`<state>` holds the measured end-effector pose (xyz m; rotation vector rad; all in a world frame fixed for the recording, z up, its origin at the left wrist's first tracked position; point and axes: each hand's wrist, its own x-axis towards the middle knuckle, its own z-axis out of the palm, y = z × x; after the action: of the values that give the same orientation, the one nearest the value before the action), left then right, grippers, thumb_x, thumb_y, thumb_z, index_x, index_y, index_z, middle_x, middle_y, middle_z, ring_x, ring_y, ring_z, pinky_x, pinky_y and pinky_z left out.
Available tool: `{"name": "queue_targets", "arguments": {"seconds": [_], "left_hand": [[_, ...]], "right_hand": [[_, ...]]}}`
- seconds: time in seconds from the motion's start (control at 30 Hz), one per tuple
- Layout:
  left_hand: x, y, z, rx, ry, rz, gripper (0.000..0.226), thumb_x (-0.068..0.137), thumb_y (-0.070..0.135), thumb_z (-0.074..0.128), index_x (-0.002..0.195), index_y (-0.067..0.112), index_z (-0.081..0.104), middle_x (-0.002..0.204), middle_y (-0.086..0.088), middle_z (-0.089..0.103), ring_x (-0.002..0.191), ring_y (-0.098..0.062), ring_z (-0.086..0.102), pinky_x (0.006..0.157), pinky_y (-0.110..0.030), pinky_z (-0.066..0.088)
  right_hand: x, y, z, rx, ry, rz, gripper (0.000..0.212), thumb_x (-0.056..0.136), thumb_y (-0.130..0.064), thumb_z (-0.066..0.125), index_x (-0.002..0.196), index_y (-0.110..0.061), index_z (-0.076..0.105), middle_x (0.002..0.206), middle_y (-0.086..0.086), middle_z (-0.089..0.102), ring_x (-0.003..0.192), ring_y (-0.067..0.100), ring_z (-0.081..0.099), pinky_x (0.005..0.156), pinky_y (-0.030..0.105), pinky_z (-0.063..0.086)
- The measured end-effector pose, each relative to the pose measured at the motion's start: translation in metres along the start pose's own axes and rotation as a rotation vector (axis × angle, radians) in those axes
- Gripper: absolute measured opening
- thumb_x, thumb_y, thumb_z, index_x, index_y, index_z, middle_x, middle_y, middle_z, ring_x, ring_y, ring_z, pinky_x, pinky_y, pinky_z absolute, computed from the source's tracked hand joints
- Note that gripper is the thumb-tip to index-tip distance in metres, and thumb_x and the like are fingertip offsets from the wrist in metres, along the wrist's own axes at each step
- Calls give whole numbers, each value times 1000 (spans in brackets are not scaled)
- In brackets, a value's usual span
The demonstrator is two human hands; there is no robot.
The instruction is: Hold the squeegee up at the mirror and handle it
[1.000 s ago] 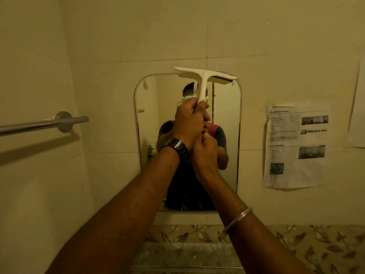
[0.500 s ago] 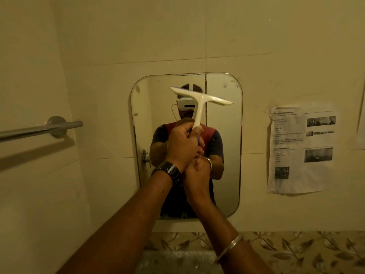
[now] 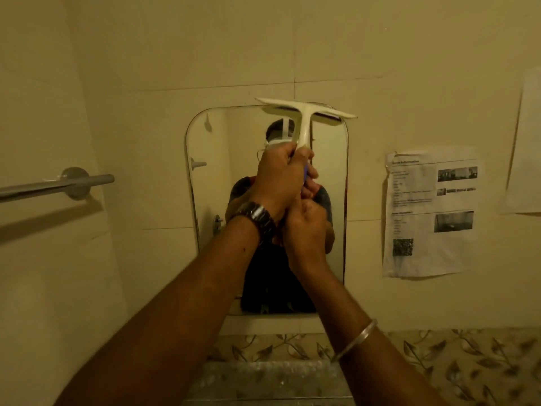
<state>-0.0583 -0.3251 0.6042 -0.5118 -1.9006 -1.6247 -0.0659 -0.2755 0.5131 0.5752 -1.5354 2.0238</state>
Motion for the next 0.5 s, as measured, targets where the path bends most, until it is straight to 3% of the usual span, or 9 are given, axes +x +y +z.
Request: {"name": "queue_targets", "arguments": {"seconds": [0.17, 0.37, 0.5], "left_hand": [[17, 8, 4, -4, -12, -92, 28, 108, 25, 51, 113, 2, 65, 79, -14, 68, 52, -18, 64, 49, -28, 53], [-15, -21, -3, -26, -9, -182, 31, 109, 25, 51, 108, -3, 63, 77, -16, 64, 53, -24, 59, 46, -28, 51], [-40, -44, -10, 75, 1, -188, 30, 108, 30, 51, 104, 3, 65, 78, -16, 69, 53, -23, 65, 47, -29, 57]], "right_hand": [[12, -7, 0, -33, 0, 43, 47, 109, -39, 45, 80, -7, 62, 59, 3, 58, 47, 14, 54, 44, 26, 44], [-28, 18, 1, 13, 24, 111, 44, 109, -24, 46, 67, -19, 58, 54, -5, 57, 48, 10, 53, 48, 26, 43], [-57, 37, -1, -51, -1, 163, 42, 109, -27, 45, 71, -20, 61, 56, -5, 61, 51, 8, 57, 53, 28, 47]]}}
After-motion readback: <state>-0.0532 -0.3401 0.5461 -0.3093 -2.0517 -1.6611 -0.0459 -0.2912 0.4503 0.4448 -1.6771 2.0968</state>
